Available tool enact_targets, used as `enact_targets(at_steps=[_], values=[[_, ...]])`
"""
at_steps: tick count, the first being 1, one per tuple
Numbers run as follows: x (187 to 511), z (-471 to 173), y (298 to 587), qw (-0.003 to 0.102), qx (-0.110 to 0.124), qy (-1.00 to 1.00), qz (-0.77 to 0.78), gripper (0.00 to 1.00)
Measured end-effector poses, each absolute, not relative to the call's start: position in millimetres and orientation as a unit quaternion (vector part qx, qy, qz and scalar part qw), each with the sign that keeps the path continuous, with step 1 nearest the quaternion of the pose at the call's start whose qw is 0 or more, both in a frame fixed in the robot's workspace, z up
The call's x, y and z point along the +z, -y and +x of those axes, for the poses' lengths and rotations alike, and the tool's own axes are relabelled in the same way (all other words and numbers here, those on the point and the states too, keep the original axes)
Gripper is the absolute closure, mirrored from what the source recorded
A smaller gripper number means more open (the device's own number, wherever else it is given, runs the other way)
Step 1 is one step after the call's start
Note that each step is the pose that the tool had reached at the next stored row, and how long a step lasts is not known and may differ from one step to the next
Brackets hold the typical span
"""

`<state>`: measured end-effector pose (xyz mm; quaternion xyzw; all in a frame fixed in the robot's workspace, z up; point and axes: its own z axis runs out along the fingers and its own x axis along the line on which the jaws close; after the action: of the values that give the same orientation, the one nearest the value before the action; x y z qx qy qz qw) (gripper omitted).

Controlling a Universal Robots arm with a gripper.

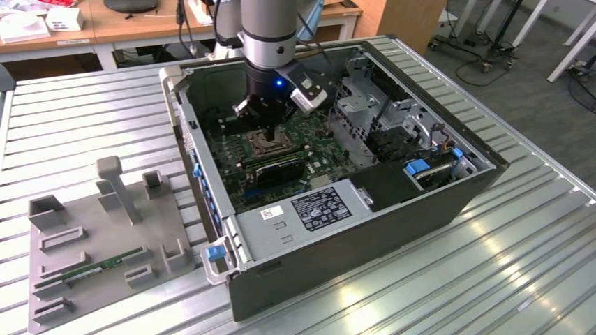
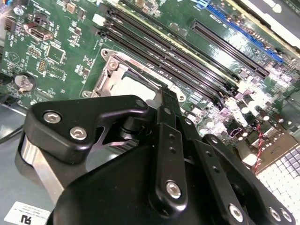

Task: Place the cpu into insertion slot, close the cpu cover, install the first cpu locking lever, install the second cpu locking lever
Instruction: 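Install the second cpu locking lever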

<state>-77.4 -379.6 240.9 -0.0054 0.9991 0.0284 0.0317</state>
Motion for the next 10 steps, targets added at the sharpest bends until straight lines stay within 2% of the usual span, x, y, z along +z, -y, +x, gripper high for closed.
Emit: enact_targets(at_steps=[10], values=[[238.8, -87.5, 379.6, 0.032, 0.028, -0.999, -0.005, 0.89]])
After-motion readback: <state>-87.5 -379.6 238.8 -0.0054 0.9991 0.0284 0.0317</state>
